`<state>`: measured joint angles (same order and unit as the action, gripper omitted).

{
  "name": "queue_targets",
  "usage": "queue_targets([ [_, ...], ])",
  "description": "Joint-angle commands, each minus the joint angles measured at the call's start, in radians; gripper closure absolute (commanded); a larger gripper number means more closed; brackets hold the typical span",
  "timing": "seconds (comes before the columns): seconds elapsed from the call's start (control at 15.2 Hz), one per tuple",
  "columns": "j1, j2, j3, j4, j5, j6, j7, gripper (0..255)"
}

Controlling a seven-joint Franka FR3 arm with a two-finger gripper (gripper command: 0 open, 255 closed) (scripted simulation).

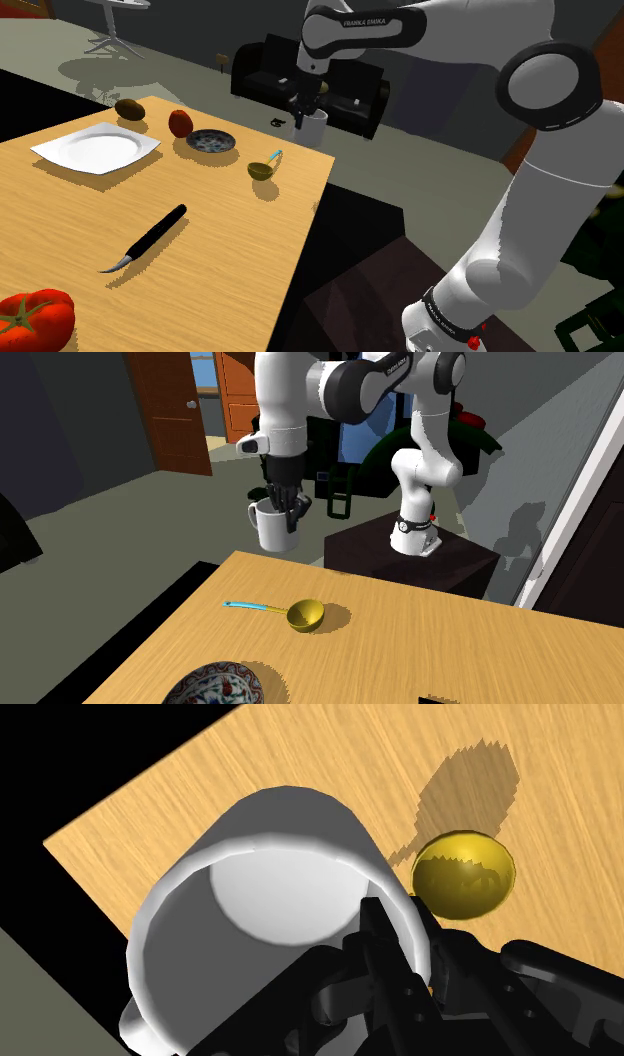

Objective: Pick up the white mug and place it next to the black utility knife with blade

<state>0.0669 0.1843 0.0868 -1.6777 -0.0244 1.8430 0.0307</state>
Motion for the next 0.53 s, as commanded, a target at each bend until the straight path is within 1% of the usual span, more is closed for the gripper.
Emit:
queue_targets([
  [0.0,-0.001,0.0,0.0,0.028,0.0,-0.029,-0.002,255],
  [0.26,0.0,-0.002,0.0,0.076,0.001,-0.078,-0.003,255],
  [0.46,0.034,-0.047,0.025,0.016,0.002,-0.064,0.058,255],
])
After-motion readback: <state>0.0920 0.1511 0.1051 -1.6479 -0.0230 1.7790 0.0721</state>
